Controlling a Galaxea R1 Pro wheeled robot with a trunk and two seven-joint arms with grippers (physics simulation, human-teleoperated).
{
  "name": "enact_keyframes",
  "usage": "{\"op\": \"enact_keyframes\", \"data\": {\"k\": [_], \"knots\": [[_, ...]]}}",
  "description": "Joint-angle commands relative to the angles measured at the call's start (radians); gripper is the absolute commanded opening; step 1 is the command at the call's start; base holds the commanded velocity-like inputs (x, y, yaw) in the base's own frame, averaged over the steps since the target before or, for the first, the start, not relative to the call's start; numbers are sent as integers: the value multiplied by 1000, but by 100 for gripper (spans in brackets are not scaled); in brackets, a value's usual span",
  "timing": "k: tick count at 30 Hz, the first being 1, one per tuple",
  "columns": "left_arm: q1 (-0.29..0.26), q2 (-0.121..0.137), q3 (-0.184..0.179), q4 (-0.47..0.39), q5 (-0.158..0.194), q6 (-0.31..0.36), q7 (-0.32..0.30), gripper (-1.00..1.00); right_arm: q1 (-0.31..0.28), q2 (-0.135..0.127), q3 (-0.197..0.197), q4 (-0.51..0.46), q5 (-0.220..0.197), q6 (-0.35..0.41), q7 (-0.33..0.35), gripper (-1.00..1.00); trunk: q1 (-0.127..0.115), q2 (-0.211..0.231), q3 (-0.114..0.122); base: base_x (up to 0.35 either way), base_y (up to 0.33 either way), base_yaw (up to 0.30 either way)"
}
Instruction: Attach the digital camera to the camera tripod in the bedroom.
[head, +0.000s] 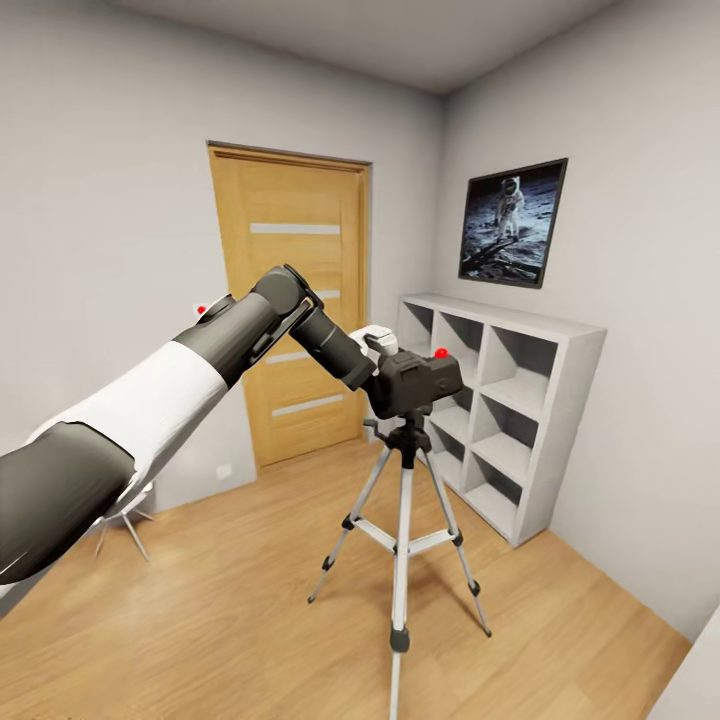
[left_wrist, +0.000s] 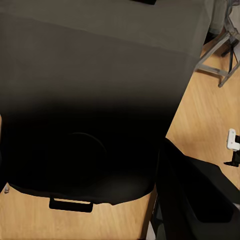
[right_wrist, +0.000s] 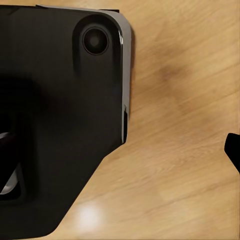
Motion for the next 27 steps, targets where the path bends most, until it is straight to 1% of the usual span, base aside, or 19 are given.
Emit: {"op": "enact_keyframes", "data": {"k": [1,14,24,27], "knots": [[-1,0,1,0,-11,10,-10,-100,-1,0,3,4,-2,-8,4,100,0,-1,-1,0,-7,168],[-1,-2,-1,-2,-12,10,-10,-100,-1,0,3,4,-2,-8,4,100,0,-1,-5,0,-1,246],[0,-2,-1,-2,-12,10,-11,-100,-1,0,3,4,-2,-8,4,100,0,-1,-6,0,0,38],[-1,-2,-1,-2,-12,10,-11,-100,-1,0,3,4,-2,-8,4,100,0,-1,-6,0,0,162]]}}
